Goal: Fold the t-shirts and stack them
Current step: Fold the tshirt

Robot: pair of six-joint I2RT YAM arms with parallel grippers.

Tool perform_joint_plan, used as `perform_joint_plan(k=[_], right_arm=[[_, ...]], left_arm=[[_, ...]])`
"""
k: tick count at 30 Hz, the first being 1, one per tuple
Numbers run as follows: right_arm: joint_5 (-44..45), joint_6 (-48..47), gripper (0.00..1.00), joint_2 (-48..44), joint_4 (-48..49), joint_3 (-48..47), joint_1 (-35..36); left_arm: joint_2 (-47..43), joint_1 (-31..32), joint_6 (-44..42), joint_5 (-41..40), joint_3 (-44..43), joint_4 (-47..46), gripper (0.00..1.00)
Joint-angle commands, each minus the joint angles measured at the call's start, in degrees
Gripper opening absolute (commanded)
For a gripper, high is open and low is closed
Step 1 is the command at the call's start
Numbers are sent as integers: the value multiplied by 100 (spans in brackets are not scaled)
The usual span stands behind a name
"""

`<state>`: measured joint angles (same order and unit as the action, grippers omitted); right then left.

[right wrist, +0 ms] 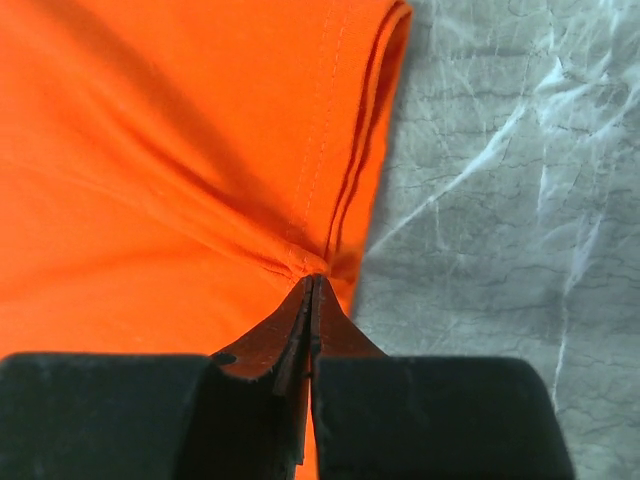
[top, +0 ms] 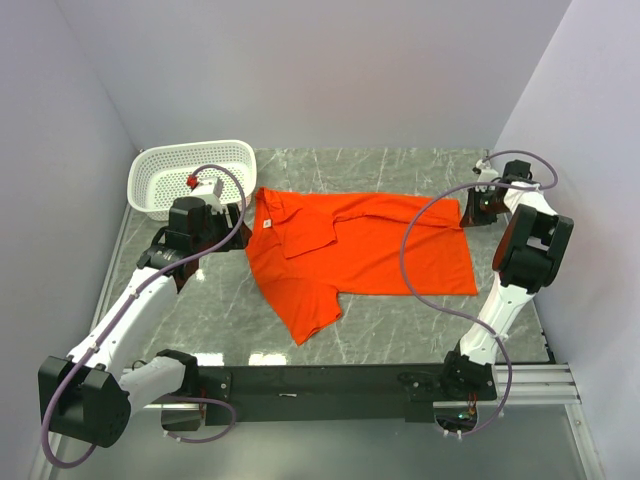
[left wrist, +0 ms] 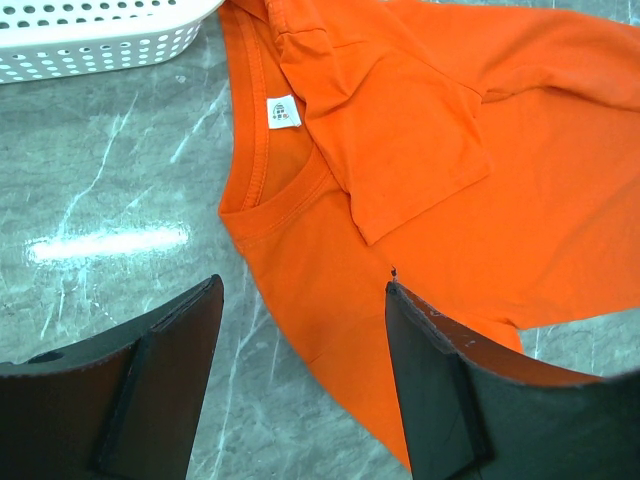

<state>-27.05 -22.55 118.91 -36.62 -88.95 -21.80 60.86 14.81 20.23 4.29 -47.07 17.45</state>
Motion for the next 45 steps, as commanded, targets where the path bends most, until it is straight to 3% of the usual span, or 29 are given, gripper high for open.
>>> perform_joint_plan(k=[1,9,12,13,16,22,25,29,32,38,45], right_arm=[[165,-180,4,-369,199,53,-61],[314,-180,5,-439,375,202,-78],[332,-171,11,-457,410,237,-70],[349,-154,24,-483,410,246,-78],[551,-154,40,-771,541,473,-87],[413,-321,56,-1660,1052,1327,-114],[52,3,56,-1059,746,603,-123],[-695,977,57,-28,85,-701,-105],[-653,1506,57,447,103,-1220,-96],[-477,1850,57,923,129,-1599,-52],[-714,2008,57,1169,155,-1802,-43]], left_arm=[[-92,-22,-63,98,14,-128,71],[-57,-22,-72,98,14,-128,71],[-39,-22,-72,115,5,-128,71],[-48,-22,-54,107,5,-128,71],[-30,-22,7,255,40,-163,72],[390,-31,937,1072,355,-504,71],[970,-22,1483,1310,383,-953,71],[2128,92,1599,873,-433,-1315,71],[3032,154,1519,213,-1259,-1210,69],[4537,242,1598,-412,-2604,-840,64],[5664,303,1800,-1159,-3800,-392,59]])
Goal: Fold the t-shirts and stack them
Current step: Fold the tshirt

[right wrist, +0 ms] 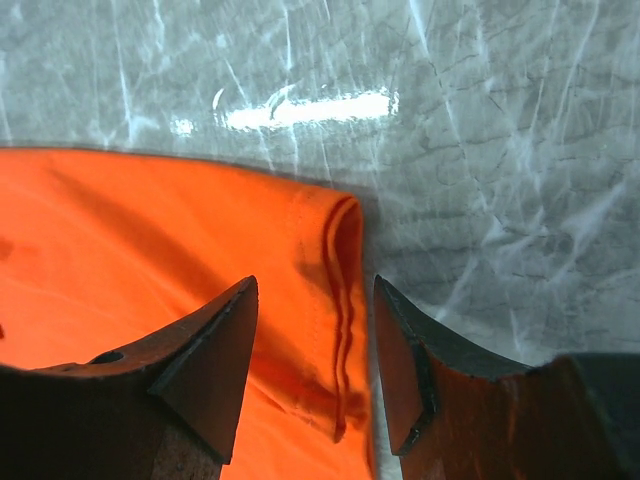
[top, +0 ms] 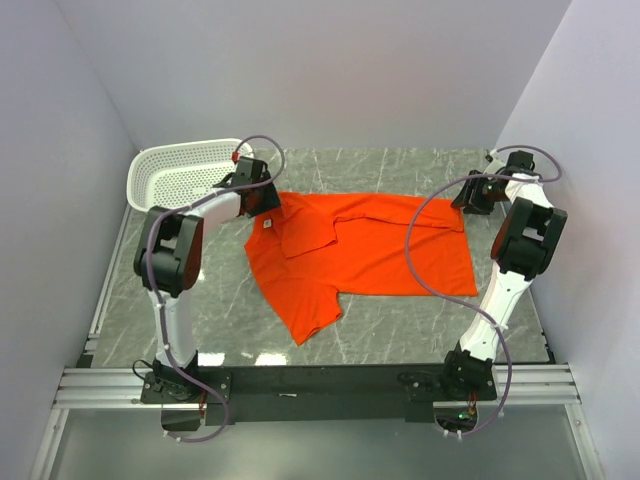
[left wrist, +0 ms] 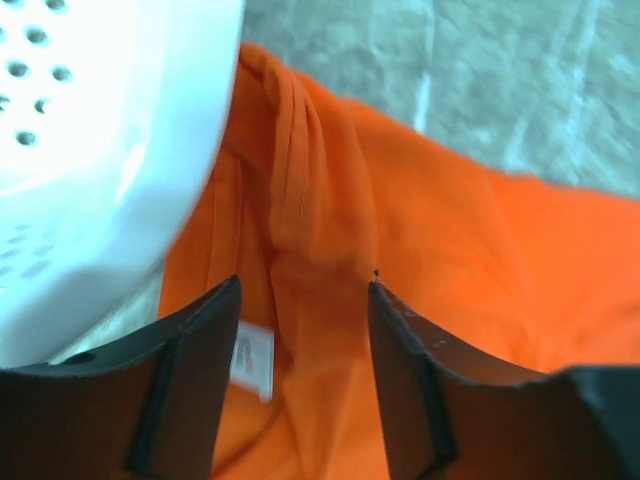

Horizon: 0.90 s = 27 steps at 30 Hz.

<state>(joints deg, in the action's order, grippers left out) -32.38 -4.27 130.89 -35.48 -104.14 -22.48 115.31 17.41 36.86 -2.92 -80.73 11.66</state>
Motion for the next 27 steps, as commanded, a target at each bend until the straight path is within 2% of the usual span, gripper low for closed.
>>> perform_joint_plan(k=[1,6,17,23,27], right_arm=[[-190,190,57,-20,50,-300,24],[-207,181,57,33,15,-370,24],[-277,278,56,165,-29,-511,24],[-286,181,56,103,-55,-458,16],[-286,172,56,86,-64,-467,24]], left_arm=[[307,52,146,-481,-600,179,58],[703,105,102,-911,-1163,336,53],[897,105,-3,-1106,-1446,407,48],[363,105,-249,-510,-876,-23,49],[115,79,-259,-438,-497,-76,49]])
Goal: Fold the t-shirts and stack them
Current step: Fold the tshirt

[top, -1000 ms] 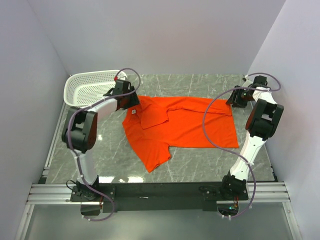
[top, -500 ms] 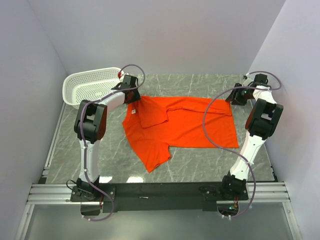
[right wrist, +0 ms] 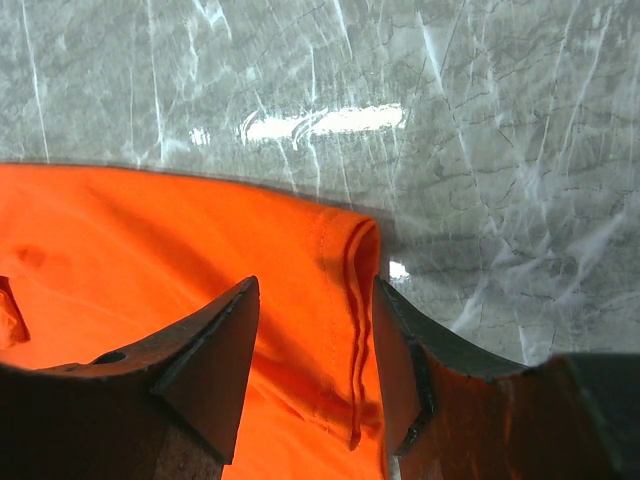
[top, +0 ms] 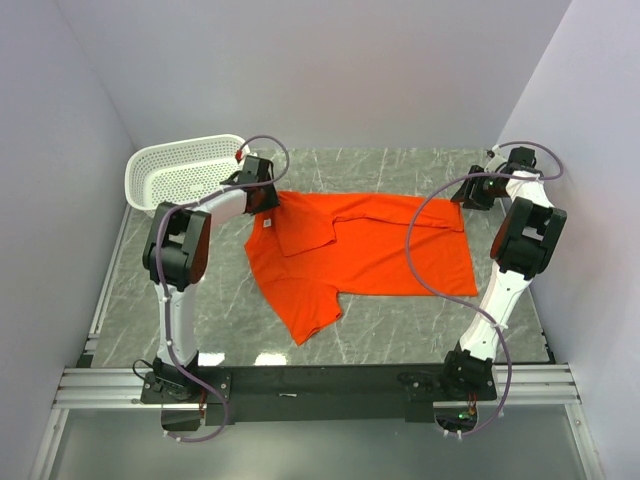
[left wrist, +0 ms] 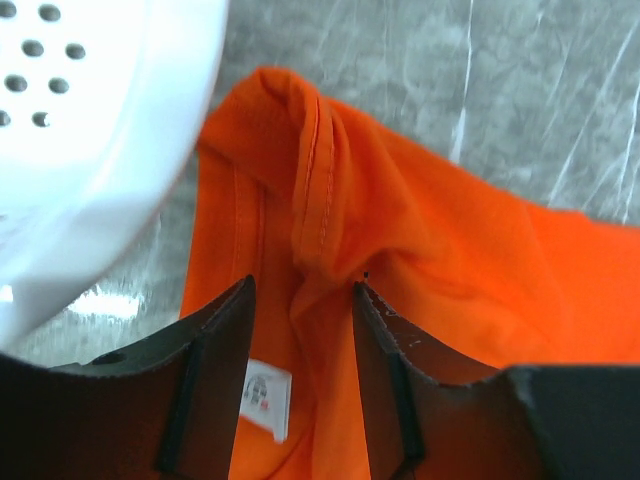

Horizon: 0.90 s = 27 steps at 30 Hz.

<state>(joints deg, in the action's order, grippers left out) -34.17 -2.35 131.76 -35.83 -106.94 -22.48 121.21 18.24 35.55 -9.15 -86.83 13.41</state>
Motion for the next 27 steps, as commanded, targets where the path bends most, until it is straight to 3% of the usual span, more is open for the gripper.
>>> perform_joint_plan(k=[1,27], right_arm=[[-107,-11,56,7,-29,-187,16],[-98,-90,56,113,-152,-319,24]], left_arm=[[-484,-13,-110,194,131,-251,50],[518,-497,277,1055,-1003,-84,47]])
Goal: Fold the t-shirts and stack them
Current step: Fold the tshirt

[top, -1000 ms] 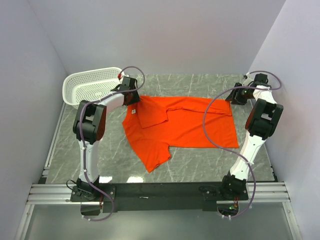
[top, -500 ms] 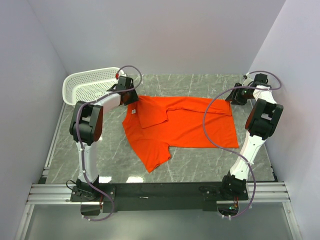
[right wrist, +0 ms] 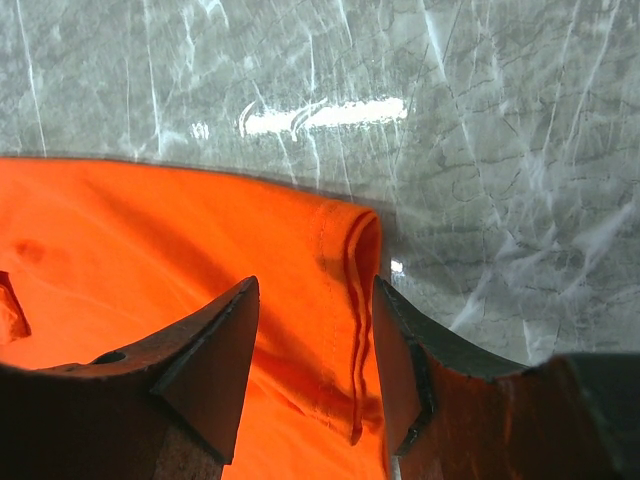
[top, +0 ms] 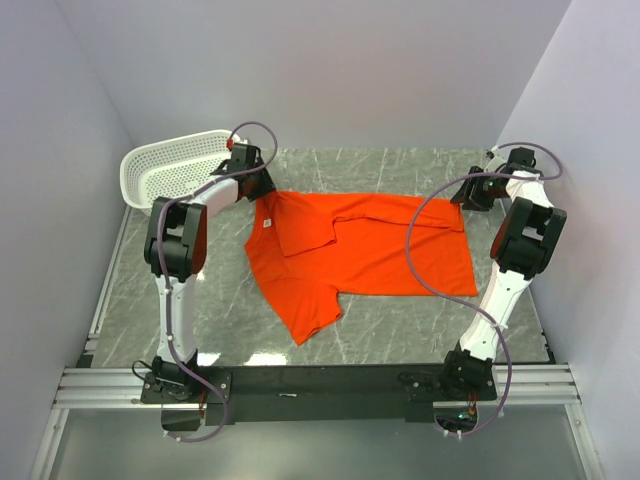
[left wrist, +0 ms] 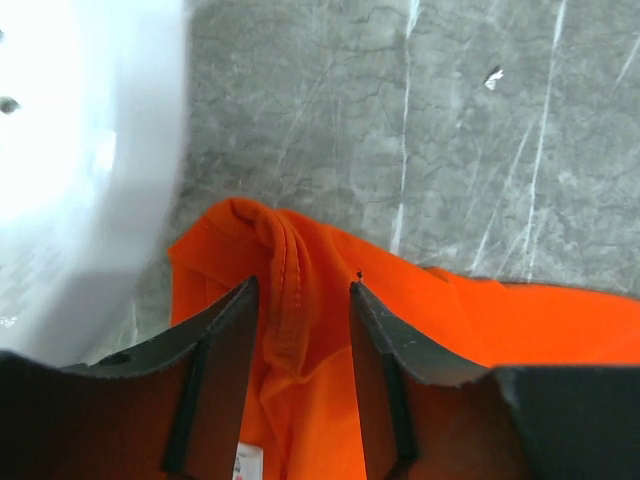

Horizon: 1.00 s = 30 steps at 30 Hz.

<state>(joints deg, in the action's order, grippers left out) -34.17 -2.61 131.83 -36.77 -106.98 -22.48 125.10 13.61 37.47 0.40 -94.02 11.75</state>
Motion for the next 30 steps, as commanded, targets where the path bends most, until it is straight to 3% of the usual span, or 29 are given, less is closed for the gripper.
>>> perform_joint_plan(k=[1,3,9,12,18,28,30], right_arm=[[-98,-73,56,115,-84,-324,24],[-81,-73,56,132,-110,-385,24],[86,15,55,150,-155,-464,24],[139,94,53,159,-128,-490,24],[218,59,49,387,-444,-710,182],[614,24,41,352,-638,-710,253],[631,-11,34,343,-673,-745,244]], left_arm=[[181,-33,85,118,-319,99,46],[234,-42,76,118,-380,143,45],[199,-51,102,162,-345,21,20],[155,-69,102,188,-345,-6,12],[155,-121,102,364,-345,-50,4],[225,-218,146,663,-372,-120,2],[226,-227,155,706,-389,-146,2]])
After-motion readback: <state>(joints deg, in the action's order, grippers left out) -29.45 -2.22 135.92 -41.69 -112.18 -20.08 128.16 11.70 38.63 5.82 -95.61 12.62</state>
